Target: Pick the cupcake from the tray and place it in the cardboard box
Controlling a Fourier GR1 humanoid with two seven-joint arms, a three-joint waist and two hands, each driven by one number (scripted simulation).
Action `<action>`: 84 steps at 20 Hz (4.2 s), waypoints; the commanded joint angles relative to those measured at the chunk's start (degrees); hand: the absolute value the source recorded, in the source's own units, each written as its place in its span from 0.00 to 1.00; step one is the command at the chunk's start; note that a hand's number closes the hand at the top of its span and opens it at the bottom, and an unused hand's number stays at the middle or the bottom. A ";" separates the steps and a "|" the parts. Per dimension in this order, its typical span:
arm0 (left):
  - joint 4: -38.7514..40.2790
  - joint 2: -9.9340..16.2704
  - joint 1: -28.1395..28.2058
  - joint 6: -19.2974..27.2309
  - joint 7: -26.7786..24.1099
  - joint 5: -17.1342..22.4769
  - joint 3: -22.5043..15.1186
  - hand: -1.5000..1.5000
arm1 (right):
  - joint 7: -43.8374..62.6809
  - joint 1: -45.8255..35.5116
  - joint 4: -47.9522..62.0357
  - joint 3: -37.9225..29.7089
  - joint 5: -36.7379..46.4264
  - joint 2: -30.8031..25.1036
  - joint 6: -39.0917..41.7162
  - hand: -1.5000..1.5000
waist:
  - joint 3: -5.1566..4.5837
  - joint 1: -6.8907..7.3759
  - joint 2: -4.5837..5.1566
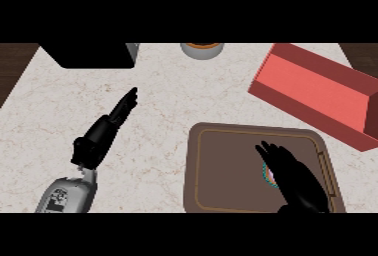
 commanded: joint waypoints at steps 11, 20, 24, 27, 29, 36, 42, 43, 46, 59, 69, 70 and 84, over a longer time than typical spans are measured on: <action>0.13 -2.52 -1.83 -0.16 1.50 -1.96 1.66 0.50 | -9.65 -3.52 7.97 -5.09 4.28 0.50 -1.10 1.00 | 0.12 0.01 0.11; -0.85 -1.30 -1.47 -1.90 2.01 -1.57 1.14 0.50 | 15.54 -18.94 20.19 -13.91 10.05 14.08 -6.37 1.00 | 0.13 0.84 0.26; 2.19 -3.34 -3.44 -0.36 0.55 -2.95 0.48 0.50 | 16.72 -23.80 23.55 -13.65 15.54 13.77 -12.35 1.00 | 0.12 0.31 0.26; -0.48 -3.09 0.98 -0.11 0.65 -3.40 -0.15 0.50 | 19.27 -23.57 17.23 -13.12 18.47 12.52 -12.93 1.00 | 0.10 0.16 0.01; -1.20 -2.20 -0.84 -1.19 0.64 -2.58 0.87 0.50 | 21.36 -23.88 13.40 -11.88 20.01 13.16 -10.88 1.00 | 0.09 0.05 -0.06; -0.53 -1.69 0.19 -1.53 0.20 -2.78 1.55 0.50 | 24.67 -21.36 -10.47 -7.51 19.08 14.23 2.03 1.00 | 0.08 -0.61 -0.30; 0.66 -1.41 -0.32 -2.29 -0.33 -1.66 2.99 0.50 | 34.08 -26.73 -20.02 -4.67 24.54 19.42 6.41 1.00 | 0.07 -0.29 -0.12; -3.54 -3.07 -0.17 -1.85 3.28 -1.95 0.89 0.50 | 32.00 -29.23 -18.71 -8.98 22.71 17.67 6.93 1.00 | 0.10 0.03 -0.07; 0.63 -1.20 -0.31 -3.29 0.24 -1.22 3.24 0.50 | 33.56 -29.95 -20.98 -11.96 21.63 19.10 6.51 1.00 | 0.10 -0.02 0.05; 1.18 -1.87 -1.17 -3.94 -0.14 -1.42 3.84 0.50 | 29.59 -46.05 -6.98 -29.54 15.02 11.24 7.01 1.00 | 0.09 0.38 0.17; 1.15 -2.86 -0.30 -2.78 -2.03 -4.24 2.24 0.50 | 20.70 -50.68 12.53 -38.61 10.77 2.18 -4.63 1.00 | 0.11 0.49 0.24; 0.53 -4.37 -1.09 -2.20 0.06 -3.95 1.58 0.50 | 19.52 -47.50 15.10 -37.39 11.78 4.21 -9.92 1.00 | 0.12 0.51 0.26; 3.40 -3.49 -0.92 -3.57 -2.43 -3.43 3.03 0.50 | 10.94 -56.20 50.27 -40.41 13.47 -2.43 -23.75 1.00 | 0.12 1.20 0.55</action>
